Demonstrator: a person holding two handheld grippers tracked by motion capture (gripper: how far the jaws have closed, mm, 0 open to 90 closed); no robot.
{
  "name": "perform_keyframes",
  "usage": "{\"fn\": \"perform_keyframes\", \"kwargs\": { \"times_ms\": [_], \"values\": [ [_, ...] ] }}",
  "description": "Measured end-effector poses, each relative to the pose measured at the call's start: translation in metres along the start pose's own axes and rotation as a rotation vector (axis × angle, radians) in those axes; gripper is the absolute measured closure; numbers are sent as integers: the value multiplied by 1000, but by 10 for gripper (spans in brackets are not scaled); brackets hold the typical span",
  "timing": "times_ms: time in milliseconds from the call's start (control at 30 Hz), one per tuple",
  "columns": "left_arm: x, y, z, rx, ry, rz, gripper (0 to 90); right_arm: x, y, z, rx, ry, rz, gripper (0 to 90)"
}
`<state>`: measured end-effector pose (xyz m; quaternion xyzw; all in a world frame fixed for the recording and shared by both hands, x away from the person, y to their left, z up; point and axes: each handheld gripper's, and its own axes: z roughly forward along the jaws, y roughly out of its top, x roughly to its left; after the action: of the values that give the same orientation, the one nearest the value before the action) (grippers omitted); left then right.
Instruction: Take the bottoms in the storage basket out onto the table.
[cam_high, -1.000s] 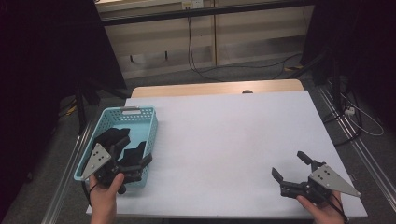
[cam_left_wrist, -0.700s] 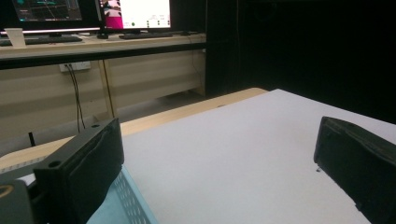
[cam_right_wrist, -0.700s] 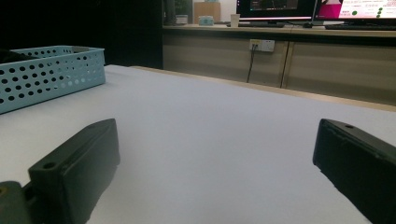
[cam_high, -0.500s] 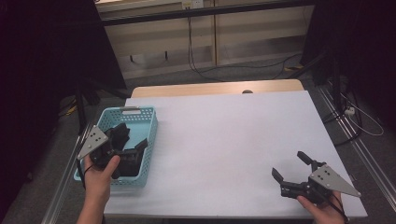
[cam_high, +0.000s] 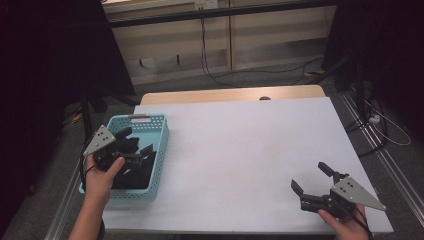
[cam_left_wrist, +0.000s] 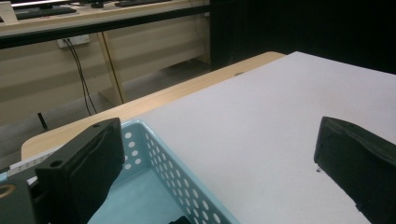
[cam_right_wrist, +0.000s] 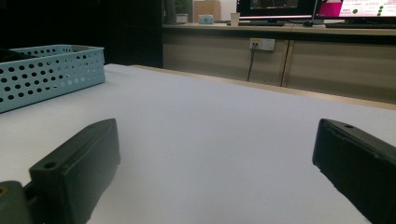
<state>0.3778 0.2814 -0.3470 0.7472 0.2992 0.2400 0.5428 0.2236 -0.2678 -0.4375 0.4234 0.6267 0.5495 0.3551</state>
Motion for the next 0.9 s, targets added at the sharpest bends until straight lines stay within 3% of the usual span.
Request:
{"fn": "perform_keyframes", "kwargs": {
  "times_ms": [200, 467, 633, 900],
  "values": [
    [10, -6, 2, 31, -1, 16, 18, 1, 0, 0, 1, 5, -6, 0],
    [29, -25, 6, 115, 15, -3, 20, 0, 0, 0, 1, 5, -3, 0],
    [36, -32, 10, 184, 23, 33, 22, 0, 0, 0, 2, 5, -5, 1],
    [44, -39, 17, 264, -5, 73, 22, 1, 0, 0, 5, 13, -11, 2]
  ]
}}
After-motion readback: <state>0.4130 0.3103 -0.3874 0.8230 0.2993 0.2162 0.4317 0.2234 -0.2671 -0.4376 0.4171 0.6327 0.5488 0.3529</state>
